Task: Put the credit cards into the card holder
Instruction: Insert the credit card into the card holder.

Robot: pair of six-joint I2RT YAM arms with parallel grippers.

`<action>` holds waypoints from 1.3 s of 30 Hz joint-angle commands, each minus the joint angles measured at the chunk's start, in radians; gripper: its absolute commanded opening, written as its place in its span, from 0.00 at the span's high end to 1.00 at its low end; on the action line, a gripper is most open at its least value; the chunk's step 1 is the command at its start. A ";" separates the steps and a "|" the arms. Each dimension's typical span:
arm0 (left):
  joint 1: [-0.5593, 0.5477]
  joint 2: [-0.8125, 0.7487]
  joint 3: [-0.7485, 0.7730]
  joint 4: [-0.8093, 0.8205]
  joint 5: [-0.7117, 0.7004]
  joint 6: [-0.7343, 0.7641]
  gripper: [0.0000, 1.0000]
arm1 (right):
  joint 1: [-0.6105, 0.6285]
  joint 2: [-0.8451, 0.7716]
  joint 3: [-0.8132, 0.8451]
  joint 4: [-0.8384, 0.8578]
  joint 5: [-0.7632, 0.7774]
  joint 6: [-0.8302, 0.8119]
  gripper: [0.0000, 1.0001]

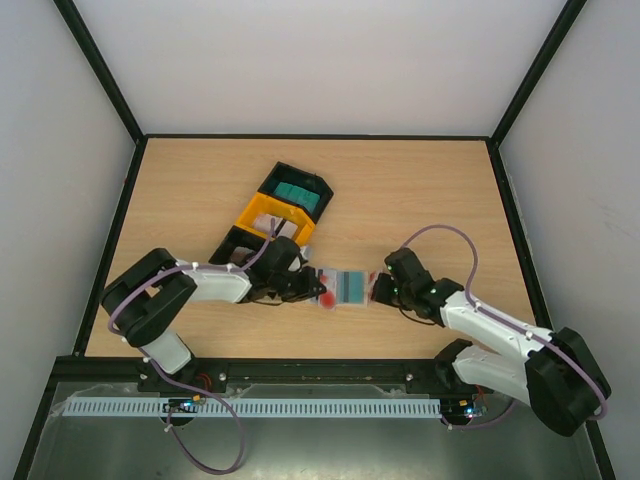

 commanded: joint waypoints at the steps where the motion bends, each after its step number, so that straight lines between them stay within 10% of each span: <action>1: -0.008 0.010 -0.088 0.110 -0.002 -0.013 0.98 | -0.001 -0.038 -0.093 0.085 -0.038 0.032 0.98; 5: -0.011 -0.009 -0.132 0.259 -0.037 0.005 0.98 | -0.001 -0.051 -0.102 0.106 -0.020 0.022 0.98; 14: -0.015 -0.119 -0.021 0.065 -0.203 0.065 0.98 | -0.002 -0.175 -0.030 0.096 0.002 -0.001 0.98; 39: -0.014 0.045 -0.013 0.235 -0.122 0.015 0.98 | -0.002 -0.009 -0.187 0.309 -0.092 0.028 0.98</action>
